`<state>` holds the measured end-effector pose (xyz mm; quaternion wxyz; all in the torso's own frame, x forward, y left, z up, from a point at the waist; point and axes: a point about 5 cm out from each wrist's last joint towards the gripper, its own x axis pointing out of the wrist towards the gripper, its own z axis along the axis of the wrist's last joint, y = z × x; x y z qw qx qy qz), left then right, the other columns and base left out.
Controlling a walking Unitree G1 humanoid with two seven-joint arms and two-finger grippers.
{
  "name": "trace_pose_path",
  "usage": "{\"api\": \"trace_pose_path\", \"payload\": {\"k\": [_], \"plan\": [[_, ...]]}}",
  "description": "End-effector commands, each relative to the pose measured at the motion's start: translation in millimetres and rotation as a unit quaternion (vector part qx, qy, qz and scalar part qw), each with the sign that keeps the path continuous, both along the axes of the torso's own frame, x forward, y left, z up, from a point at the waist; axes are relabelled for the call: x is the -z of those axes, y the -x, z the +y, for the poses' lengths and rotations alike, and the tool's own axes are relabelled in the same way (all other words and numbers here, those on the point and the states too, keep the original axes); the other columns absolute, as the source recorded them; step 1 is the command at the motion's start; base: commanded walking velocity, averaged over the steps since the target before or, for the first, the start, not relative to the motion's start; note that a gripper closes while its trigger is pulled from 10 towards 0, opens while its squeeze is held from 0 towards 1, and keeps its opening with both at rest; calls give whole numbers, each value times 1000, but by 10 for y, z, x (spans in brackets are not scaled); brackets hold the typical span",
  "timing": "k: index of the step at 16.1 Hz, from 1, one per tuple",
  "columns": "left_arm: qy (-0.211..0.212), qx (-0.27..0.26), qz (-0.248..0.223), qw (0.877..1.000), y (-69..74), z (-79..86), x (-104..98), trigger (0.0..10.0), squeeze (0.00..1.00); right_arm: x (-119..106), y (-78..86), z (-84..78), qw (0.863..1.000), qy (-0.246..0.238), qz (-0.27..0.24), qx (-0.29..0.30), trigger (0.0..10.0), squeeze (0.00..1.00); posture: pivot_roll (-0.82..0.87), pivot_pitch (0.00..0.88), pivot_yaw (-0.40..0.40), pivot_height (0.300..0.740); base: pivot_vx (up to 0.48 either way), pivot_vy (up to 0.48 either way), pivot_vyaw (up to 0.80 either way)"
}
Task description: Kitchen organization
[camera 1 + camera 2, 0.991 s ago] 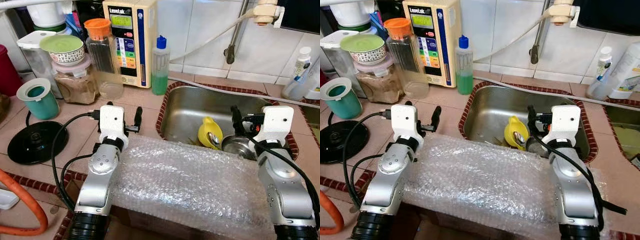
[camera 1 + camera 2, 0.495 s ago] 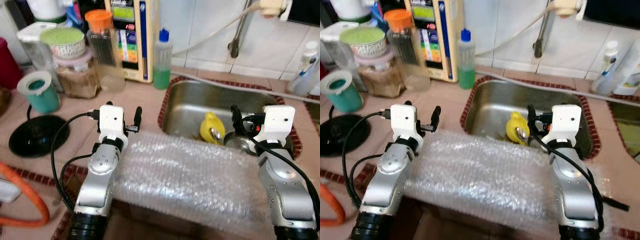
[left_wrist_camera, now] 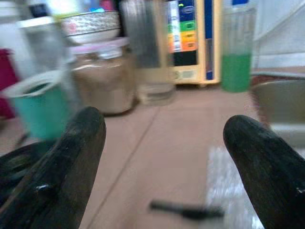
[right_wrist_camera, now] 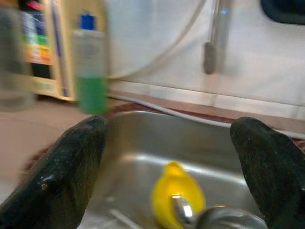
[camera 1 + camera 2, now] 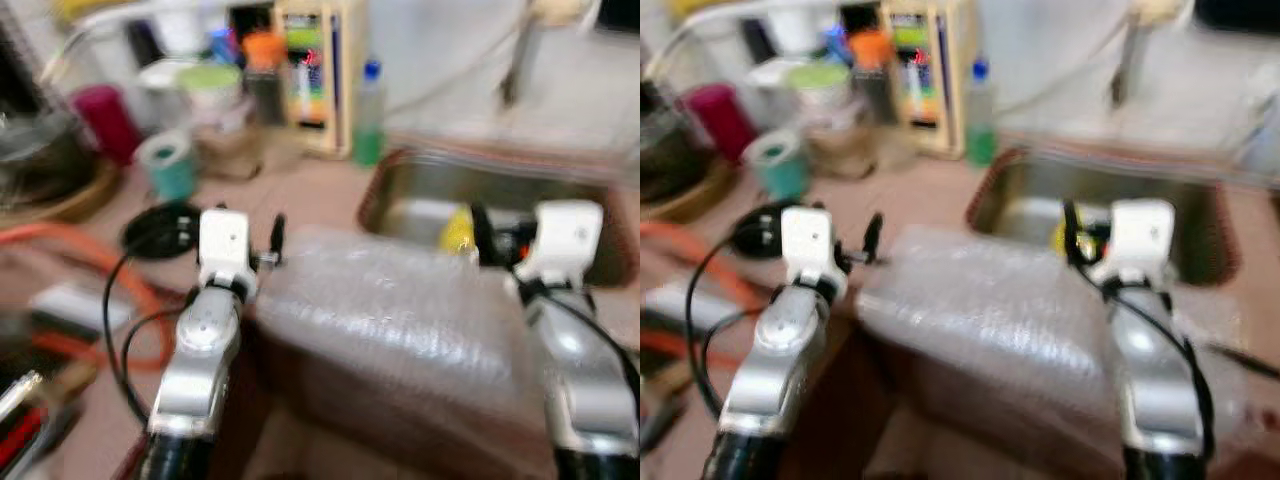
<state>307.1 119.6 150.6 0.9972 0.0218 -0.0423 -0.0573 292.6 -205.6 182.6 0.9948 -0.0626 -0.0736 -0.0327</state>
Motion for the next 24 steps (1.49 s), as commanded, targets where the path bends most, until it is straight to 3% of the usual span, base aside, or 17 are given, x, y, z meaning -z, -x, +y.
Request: {"api": "trace_pose_path", "payload": {"k": [1,6,22,23,24], "plan": [[-4,-2,-9,1000,-25,4,-61,10000,0,0,5,-2,1000,0,0,2,10000,0,-36,0,102,740,0,0,0],[16,-2,0,1000,-18,-3,-38,10000,0,10,2,-10,1000,2,3,2,10000,0,-34,0,94,740,0,0,0],[16,-2,0,1000,-17,-3,-38,10000,0,10,0,-10,1000,2,3,2,10000,0,-34,0,94,740,0,0,0],[17,14,14,1000,86,38,112,10000,0,153,93,137,999,5,21,-28,10000,0,-25,0,77,740,0,0,-756],[18,19,13,1000,101,35,119,10000,0,164,99,159,999,6,23,-32,10000,0,-25,0,77,740,0,0,-756]]}}
